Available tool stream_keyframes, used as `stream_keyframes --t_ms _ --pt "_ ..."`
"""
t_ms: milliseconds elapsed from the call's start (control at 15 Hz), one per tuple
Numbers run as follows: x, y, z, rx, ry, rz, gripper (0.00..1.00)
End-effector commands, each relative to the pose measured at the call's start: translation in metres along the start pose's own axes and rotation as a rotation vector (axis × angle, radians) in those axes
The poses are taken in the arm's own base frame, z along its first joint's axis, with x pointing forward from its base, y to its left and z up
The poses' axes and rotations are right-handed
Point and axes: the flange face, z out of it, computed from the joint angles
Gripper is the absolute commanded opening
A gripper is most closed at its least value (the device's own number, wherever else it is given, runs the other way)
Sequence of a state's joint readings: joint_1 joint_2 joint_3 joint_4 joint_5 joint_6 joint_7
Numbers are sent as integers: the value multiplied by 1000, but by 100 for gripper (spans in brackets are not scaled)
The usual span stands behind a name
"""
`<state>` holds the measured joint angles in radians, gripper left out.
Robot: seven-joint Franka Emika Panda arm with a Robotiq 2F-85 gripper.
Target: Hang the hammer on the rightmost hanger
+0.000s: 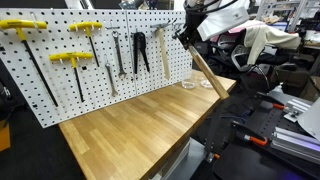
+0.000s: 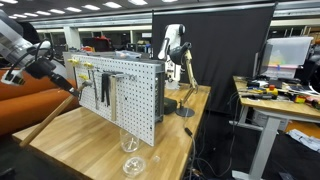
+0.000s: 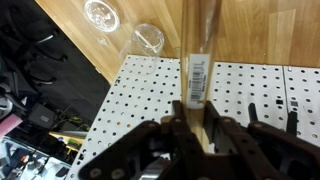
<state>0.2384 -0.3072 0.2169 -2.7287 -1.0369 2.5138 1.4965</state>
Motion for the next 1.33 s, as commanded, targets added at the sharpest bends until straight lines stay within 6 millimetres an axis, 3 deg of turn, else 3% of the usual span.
stream_keyframes --t_ms 0,67,133,600,800,1000,1067,1133,1267 --pt "-19 38 -3 14 21 7 6" --pt "0 30 4 11 17 20 6" --pt "0 39 4 12 27 31 6" --pt "53 102 5 24 151 101 6" --pt "58 120 8 34 191 65 6" --pt "51 120 14 97 201 -83 6" --pt "51 118 15 56 180 -6 6" --pt "49 118 17 62 174 -12 23" --pt "48 117 19 61 169 -11 23"
